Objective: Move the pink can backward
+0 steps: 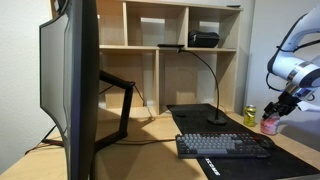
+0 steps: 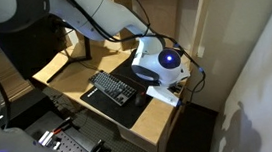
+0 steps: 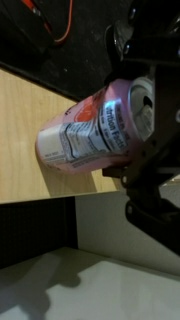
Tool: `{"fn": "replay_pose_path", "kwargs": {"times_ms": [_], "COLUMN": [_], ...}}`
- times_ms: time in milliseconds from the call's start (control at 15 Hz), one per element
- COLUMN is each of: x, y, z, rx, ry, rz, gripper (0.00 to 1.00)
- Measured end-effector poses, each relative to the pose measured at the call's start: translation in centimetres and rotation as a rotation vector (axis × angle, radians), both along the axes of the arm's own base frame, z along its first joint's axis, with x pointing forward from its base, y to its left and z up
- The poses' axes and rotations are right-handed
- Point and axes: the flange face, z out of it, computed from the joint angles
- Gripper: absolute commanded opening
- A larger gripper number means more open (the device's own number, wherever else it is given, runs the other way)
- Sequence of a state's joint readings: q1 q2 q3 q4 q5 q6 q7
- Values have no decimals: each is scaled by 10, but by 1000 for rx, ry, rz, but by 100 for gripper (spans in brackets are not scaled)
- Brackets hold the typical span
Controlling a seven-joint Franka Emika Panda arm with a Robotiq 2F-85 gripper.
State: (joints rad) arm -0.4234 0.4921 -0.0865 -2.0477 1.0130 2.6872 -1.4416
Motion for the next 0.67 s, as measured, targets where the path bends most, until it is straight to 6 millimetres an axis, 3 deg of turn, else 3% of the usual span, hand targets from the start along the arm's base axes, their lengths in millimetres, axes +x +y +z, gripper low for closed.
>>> {"fn": "replay_pose_path", "kwargs": {"times_ms": [467,533,667], "x": [5,5,5], "y": [10,11,11], "z": [-1,-1,-2], "rx": [-9,-12,-15], "ry": [5,5,6], "rz": [21,21,15], "gripper": [53,94,100]}}
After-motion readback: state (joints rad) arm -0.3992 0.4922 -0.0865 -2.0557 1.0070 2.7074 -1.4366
